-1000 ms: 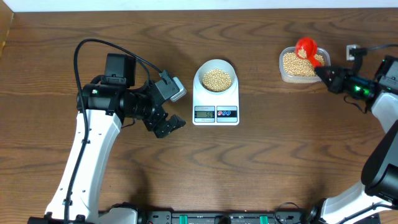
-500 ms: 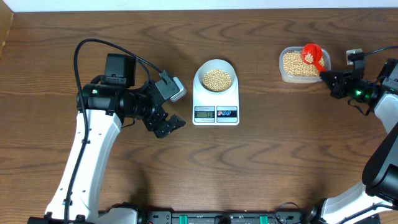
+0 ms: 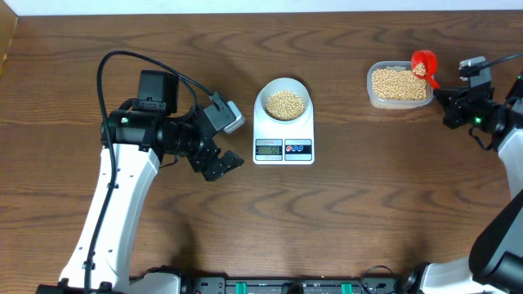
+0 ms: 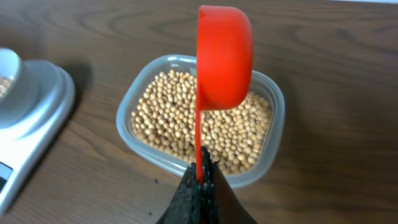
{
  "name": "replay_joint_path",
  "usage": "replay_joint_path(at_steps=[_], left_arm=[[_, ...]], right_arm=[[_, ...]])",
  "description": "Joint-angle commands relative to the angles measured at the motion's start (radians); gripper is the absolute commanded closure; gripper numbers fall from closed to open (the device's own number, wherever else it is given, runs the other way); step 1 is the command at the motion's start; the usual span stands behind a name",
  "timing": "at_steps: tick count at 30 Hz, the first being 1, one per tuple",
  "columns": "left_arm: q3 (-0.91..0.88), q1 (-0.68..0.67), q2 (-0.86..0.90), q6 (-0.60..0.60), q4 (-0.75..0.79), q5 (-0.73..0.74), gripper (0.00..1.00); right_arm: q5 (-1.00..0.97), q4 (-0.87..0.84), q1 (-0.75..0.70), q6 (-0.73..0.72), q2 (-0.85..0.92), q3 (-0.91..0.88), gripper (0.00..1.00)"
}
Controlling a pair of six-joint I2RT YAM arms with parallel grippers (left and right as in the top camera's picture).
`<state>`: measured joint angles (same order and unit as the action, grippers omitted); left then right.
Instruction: Scoop item into bowl and weigh 50g on scale
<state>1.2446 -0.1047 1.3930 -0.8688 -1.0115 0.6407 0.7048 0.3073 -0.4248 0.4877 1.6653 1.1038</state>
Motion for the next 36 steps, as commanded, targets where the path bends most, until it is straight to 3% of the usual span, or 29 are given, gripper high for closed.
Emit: replay_joint_path(at_steps=[1, 13, 23, 29, 36], left_arm=[[0.015, 0.005, -0.014, -0.013, -0.002, -0.005, 0.02], [0.015, 0.005, -0.014, -0.013, -0.002, -0.005, 0.02], [0.015, 0.005, -0.014, -0.013, -0.001, -0.005, 0.02], [0.015, 0.005, -0.014, -0.013, -0.002, -0.005, 0.02], [0.015, 0.005, -0.014, -0.013, -0.002, -0.005, 0.02]], right_arm=[[-0.163, 0.023, 0.055, 0.075, -0.026, -0.002, 0.99], [-0.613, 0.024, 0.249, 0.210, -0.026, -0.002, 0.99], [-0.647, 0.018, 0.277, 0.209, -0.074, -0.002, 0.99], [-0.478, 0.026, 0.277, 0.147, -0.116, -0.002, 0.99], [0.037, -0.031, 0.277, 0.064, -0.116, -0.002, 0.99]])
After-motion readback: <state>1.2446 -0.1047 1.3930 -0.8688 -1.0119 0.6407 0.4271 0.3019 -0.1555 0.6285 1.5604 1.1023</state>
